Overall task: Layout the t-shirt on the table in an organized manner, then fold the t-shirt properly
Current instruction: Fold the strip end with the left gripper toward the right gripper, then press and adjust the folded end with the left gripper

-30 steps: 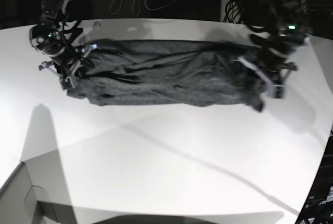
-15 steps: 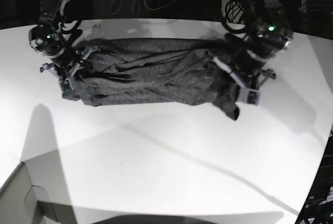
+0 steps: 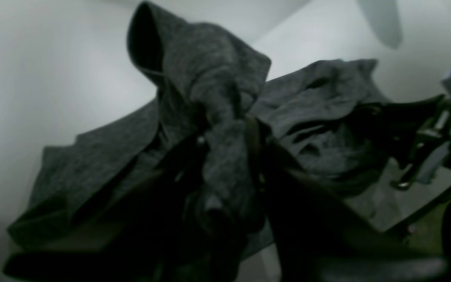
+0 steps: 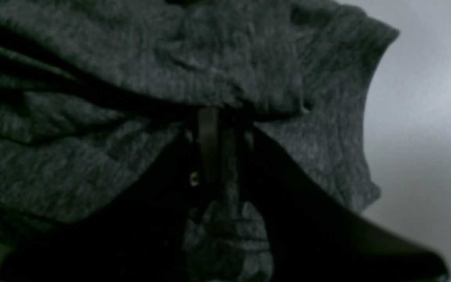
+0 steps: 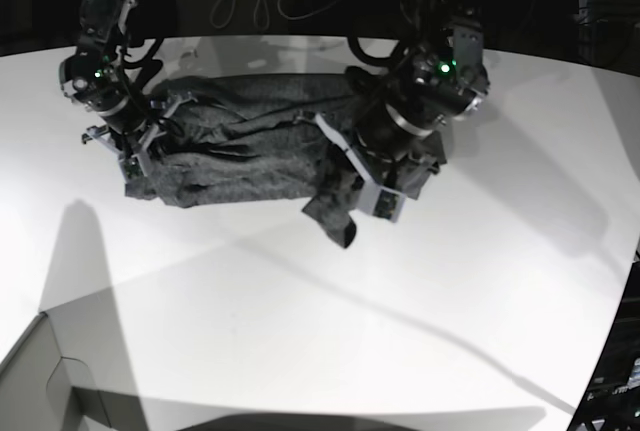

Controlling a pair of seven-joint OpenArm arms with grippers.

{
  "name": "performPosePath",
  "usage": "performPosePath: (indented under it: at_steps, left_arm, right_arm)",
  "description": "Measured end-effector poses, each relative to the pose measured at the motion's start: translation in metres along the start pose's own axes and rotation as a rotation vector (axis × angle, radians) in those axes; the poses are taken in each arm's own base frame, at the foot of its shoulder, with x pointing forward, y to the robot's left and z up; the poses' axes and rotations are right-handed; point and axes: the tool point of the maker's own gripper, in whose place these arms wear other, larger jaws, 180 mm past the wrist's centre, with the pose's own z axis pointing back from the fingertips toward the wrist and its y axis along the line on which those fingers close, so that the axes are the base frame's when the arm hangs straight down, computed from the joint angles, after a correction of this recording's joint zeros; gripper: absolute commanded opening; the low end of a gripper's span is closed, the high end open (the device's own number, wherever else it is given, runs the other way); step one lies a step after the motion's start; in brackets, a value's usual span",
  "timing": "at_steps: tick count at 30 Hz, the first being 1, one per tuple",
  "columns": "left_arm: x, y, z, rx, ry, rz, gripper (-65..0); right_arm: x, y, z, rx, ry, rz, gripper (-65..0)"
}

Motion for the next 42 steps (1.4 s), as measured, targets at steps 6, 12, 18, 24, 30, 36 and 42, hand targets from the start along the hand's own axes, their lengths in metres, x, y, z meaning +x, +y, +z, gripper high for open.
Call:
performPosePath:
  at_steps: [6,12,18,24,30,36,42]
  left_arm:
    - [-0.005,-0.003,-0.002,-0.009,0.016,-0.009,-65.0]
    - [-0.03,-0.008,-0.01,-0.001,0.114,-0.148,-64.6]
    - [-0.034,-0.02,-0.013,0.002,0.137,-0.241,-64.3]
    - [-0.035,-0.024,-0.013,-0.009,0.138,-0.248,-43.7]
    - [-0.035,-0.029,-0.013,-0.02,0.137,-0.255,-32.2]
    - [-0.024,-0.035,-0.007,-0.033,0.096,-0.258,-32.0]
    - [-0.013,0.011,0.002,0.094,0.07,-0.19,-32.1]
  right_arm:
    - [0.001,0.002,-0.001,0.005,-0.002,0.004,-58.5]
    - [0.002,0.002,-0.001,0.006,-0.003,0.006,-58.5]
    - [0.002,0.002,-0.001,0.006,-0.003,0.005,-58.7]
    - [0.002,0.002,-0.001,0.006,-0.004,0.005,-58.7]
    - [0.002,0.002,-0.001,0.006,-0.003,0.006,-58.7]
    - [0.002,0.002,-0.001,0.006,-0.004,0.005,-58.7]
    - [0.002,0.002,-0.001,0.006,-0.004,0.005,-58.7]
